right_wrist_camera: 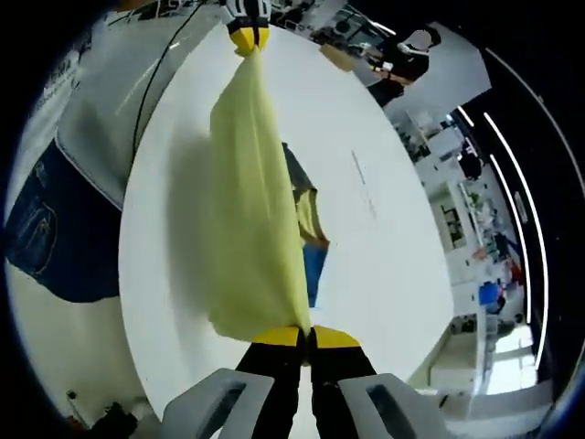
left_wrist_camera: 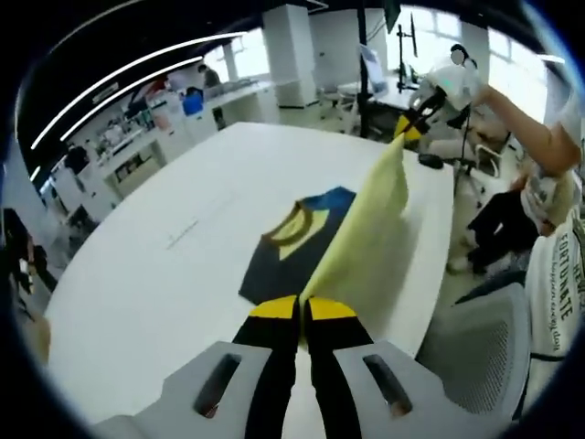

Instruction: Fold the garment on the visible template until the final outline fits inside the template.

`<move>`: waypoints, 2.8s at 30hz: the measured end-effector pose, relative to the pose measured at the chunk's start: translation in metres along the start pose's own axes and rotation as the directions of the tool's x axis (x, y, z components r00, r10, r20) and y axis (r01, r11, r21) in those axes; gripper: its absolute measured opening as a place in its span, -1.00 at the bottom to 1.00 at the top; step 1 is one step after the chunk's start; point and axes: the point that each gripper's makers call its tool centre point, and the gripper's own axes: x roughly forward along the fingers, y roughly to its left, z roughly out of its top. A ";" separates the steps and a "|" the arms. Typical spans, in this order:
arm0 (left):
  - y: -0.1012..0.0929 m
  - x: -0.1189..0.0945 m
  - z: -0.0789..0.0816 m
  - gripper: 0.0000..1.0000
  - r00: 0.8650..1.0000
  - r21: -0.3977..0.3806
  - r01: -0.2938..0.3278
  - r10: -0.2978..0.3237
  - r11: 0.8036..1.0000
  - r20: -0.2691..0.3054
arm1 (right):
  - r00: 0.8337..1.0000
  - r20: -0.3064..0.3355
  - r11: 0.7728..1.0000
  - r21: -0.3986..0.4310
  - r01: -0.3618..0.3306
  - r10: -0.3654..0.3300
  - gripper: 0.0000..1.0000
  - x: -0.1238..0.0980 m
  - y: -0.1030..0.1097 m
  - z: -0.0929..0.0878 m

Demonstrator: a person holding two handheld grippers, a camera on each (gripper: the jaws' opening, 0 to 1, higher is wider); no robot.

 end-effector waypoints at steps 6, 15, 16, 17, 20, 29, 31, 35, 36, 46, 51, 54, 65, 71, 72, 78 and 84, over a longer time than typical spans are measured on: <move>0.021 0.012 0.011 -1.00 0.999 0.027 -0.053 0.052 0.998 0.015 | 0.997 0.006 0.997 0.022 0.071 -0.071 -1.00 0.014 -0.024 0.002; 0.053 0.045 0.012 -1.00 0.994 -0.083 -0.086 0.091 0.993 0.058 | 0.993 -0.005 0.991 0.070 0.114 -0.114 -1.00 0.048 -0.040 -0.005; 0.058 0.051 0.009 -1.00 0.993 -0.099 -0.096 0.101 0.990 0.052 | 0.993 0.002 0.990 0.079 0.117 -0.118 -1.00 0.054 -0.041 -0.005; 0.060 0.055 0.006 -1.00 0.994 -0.115 -0.101 0.106 0.988 0.041 | 0.993 0.009 0.988 0.094 0.119 -0.120 -1.00 0.057 -0.043 -0.005; 0.070 0.068 0.000 -1.00 0.992 -0.121 -0.110 0.116 0.987 0.043 | 0.991 0.034 0.981 0.153 0.122 -0.129 -1.00 0.072 -0.048 -0.007; 0.081 0.118 -0.030 -1.00 0.993 -0.026 -0.114 0.115 0.993 0.023 | 0.998 0.021 0.978 0.200 0.055 -0.060 -1.00 0.122 -0.040 -0.018; 0.084 0.126 -0.036 -1.00 0.994 -0.028 -0.109 0.109 0.994 0.018 | 0.998 0.019 0.975 0.217 0.050 -0.056 -1.00 0.134 -0.039 -0.020; 0.093 0.142 -0.047 -0.99 0.994 -0.054 -0.111 0.111 0.992 -0.002 | 0.999 0.028 0.968 0.247 0.031 -0.040 -1.00 0.156 -0.038 -0.023; 0.095 0.147 -0.049 -0.99 0.994 -0.061 -0.110 0.110 0.992 -0.002 | 0.999 0.025 0.968 0.249 0.029 -0.037 -1.00 0.162 -0.038 -0.025; 0.106 0.176 -0.066 -0.98 0.994 -0.106 -0.107 0.104 0.989 -0.031 | 1.000 0.009 0.952 0.305 -0.027 0.025 -1.00 0.195 -0.029 -0.034; 0.107 0.183 -0.077 -0.97 0.994 -0.134 -0.101 0.096 0.986 -0.050 | 0.998 0.005 0.944 0.324 -0.055 0.056 -1.00 0.203 -0.023 -0.038; 0.110 0.184 -0.081 -0.93 0.993 -0.136 -0.115 0.108 0.984 -0.056 | 0.997 0.007 0.938 0.339 -0.070 0.072 -1.00 0.206 -0.019 -0.039; 0.103 0.166 -0.073 -0.63 0.998 -0.060 -0.053 0.054 0.997 0.012 | 0.993 0.093 0.903 0.414 -0.110 0.079 -0.64 0.188 -0.018 -0.031; 0.100 0.165 -0.073 -0.57 0.999 0.018 -0.043 0.043 0.999 0.010 | 0.994 0.096 0.915 0.394 -0.091 0.058 -0.55 0.182 -0.017 -0.027; 0.101 0.164 -0.074 -0.59 0.999 0.029 -0.053 0.052 0.998 0.001 | 0.995 0.088 0.918 0.389 -0.075 0.044 -0.54 0.182 -0.019 -0.028; 0.103 0.159 -0.073 -0.69 0.997 0.102 -0.083 0.082 0.991 0.008 | 0.996 0.090 0.929 0.367 -0.053 0.021 -0.63 0.176 -0.014 -0.031; 0.096 0.162 -0.078 -0.78 0.998 0.156 -0.051 0.054 0.986 -0.015 | 0.995 0.087 0.928 0.364 -0.076 0.047 -0.74 0.178 -0.005 -0.036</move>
